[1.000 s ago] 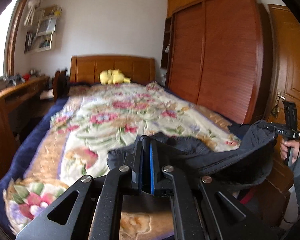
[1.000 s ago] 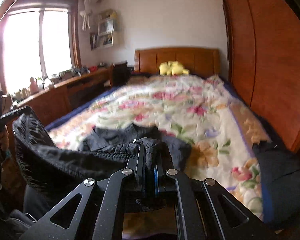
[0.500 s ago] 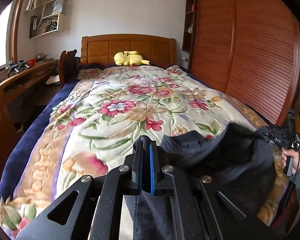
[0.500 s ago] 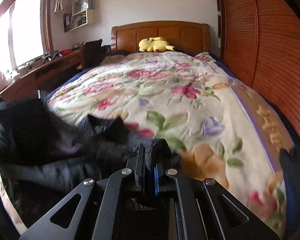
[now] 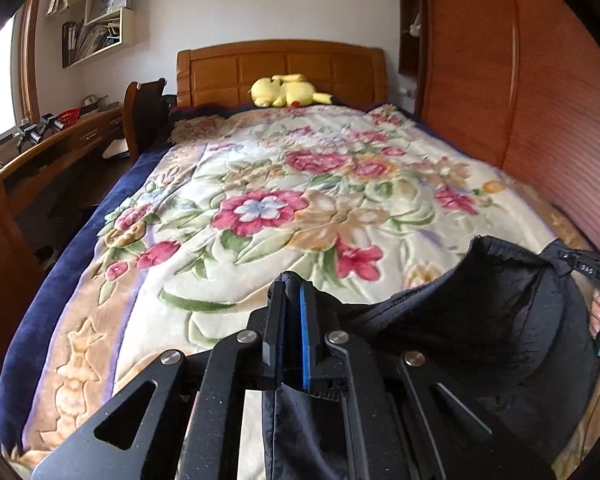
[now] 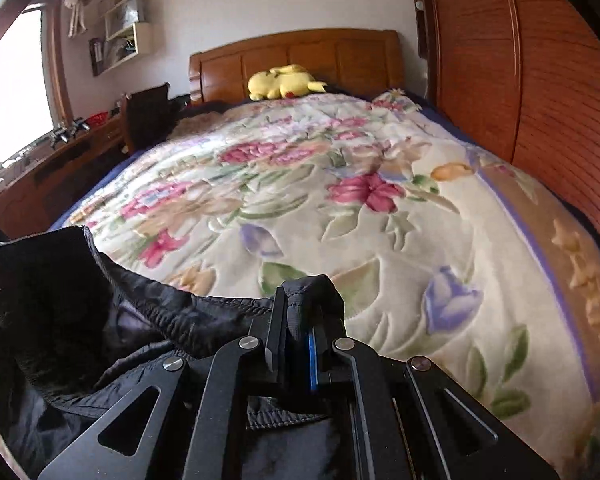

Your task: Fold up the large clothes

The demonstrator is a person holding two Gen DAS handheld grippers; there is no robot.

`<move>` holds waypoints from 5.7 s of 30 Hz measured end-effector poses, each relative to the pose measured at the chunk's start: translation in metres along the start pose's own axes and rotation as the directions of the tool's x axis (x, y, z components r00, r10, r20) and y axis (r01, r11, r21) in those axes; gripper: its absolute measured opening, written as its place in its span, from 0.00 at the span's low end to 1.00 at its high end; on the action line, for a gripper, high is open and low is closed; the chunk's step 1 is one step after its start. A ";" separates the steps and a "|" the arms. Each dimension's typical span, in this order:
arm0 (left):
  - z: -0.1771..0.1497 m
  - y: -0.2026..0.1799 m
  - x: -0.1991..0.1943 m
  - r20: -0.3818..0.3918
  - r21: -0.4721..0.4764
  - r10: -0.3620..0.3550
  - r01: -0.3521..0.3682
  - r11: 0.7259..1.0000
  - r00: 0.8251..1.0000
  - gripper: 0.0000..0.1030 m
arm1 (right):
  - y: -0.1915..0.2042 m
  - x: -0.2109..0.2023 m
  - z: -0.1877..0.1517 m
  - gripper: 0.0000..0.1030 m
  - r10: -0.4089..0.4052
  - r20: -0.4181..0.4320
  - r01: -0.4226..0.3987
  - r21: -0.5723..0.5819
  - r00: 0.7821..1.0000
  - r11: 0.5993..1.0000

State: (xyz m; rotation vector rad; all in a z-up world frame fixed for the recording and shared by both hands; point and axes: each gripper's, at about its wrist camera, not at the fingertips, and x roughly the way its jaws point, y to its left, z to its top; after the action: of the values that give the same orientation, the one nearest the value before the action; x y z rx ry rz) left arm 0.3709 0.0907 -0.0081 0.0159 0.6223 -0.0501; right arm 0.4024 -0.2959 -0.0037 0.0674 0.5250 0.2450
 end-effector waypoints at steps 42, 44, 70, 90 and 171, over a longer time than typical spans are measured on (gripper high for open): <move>-0.102 -0.063 -0.068 0.028 0.063 -0.188 0.186 0.981 0.982 0.38 | -0.016 0.044 -0.014 0.04 0.054 -0.255 -0.080 -0.090 0.965 0.993; -0.102 -0.063 -0.070 0.034 0.073 -0.162 0.160 0.985 0.986 0.38 | -0.019 0.032 -0.013 0.03 -0.048 -0.201 0.021 -0.136 0.978 0.991; -0.117 -0.041 -0.088 -0.002 0.065 -0.122 0.122 0.990 0.993 0.39 | 0.152 0.062 -0.012 0.36 0.004 -0.359 -0.107 -0.268 0.933 0.957; -0.123 -0.050 -0.087 -0.040 0.081 -0.173 0.175 0.981 0.984 0.39 | 0.154 0.074 -0.019 0.00 0.038 -0.244 -0.107 -0.279 0.969 0.954; -0.168 -0.101 -0.112 -0.118 0.206 -0.207 0.227 0.952 0.971 0.77 | -0.017 -0.115 -0.163 0.84 -0.044 -0.326 0.078 0.093 0.944 0.993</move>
State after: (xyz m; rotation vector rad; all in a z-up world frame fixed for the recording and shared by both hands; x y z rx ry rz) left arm 0.1769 -0.0001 -0.0796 0.1637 0.7095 -0.3331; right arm 0.2274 -0.3408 -0.0902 0.1143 0.8663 0.1677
